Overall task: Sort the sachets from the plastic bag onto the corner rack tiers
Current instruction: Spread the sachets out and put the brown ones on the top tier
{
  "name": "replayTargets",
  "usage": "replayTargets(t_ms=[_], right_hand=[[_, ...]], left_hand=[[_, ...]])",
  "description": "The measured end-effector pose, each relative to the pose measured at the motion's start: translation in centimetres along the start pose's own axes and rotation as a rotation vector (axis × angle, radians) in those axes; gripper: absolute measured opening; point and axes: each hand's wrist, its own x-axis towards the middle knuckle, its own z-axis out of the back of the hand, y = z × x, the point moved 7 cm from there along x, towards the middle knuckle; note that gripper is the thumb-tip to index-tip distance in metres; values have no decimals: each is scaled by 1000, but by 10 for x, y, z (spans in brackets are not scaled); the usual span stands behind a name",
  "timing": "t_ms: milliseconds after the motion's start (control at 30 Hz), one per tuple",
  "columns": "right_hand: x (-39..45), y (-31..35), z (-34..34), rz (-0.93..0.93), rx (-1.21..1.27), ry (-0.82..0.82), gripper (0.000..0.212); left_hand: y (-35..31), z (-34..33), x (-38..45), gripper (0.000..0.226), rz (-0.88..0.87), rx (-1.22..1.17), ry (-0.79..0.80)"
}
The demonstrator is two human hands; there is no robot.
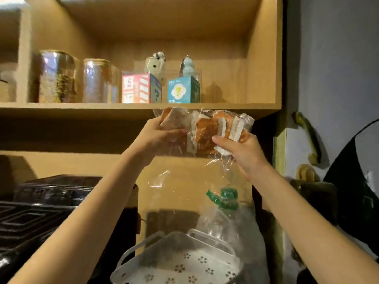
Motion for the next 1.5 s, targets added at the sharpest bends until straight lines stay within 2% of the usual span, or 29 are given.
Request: replayTargets(t_ms=[200,400,700,833,867,933,1033,1100,1200,1233,1333,1500], right_hand=[[38,10,-13,118,97,16,26],[44,-33,-20,63,148,26,24],[2,-140,-20,-188,134,68,21],[-30,-176,-14,-274,89,172,24],[-39,-185,-12,-297,45,201,27],[-54,-201,-10,-357,-50,255,50],[-70,-218,-5,-445,-87,294,76],[-78,-221,-2,-471,-108,311,70],[-86,-219,2,-512,-74,319,36],[-88,-219,2,-545,-25,298,32],[-88,-219,6,-619,150,233,49],[-82,-207,7,-571,250,266,44]], left_hand=[[-17,16,35,16,-84,56,10],[12,27,39,14,-75,41,17],[118,28,0,24,217,-31,28],[172,23,-42,23,363,-168,27],[184,22,-53,18,389,-178,30],[206,20,-72,11,443,-189,23],[225,14,-91,23,527,-229,43],[231,12,-99,21,556,-243,53],[233,12,-106,27,574,-256,67],[232,13,-107,31,578,-248,66],[226,18,-106,49,567,-221,53],[215,18,-101,38,544,-266,74]])
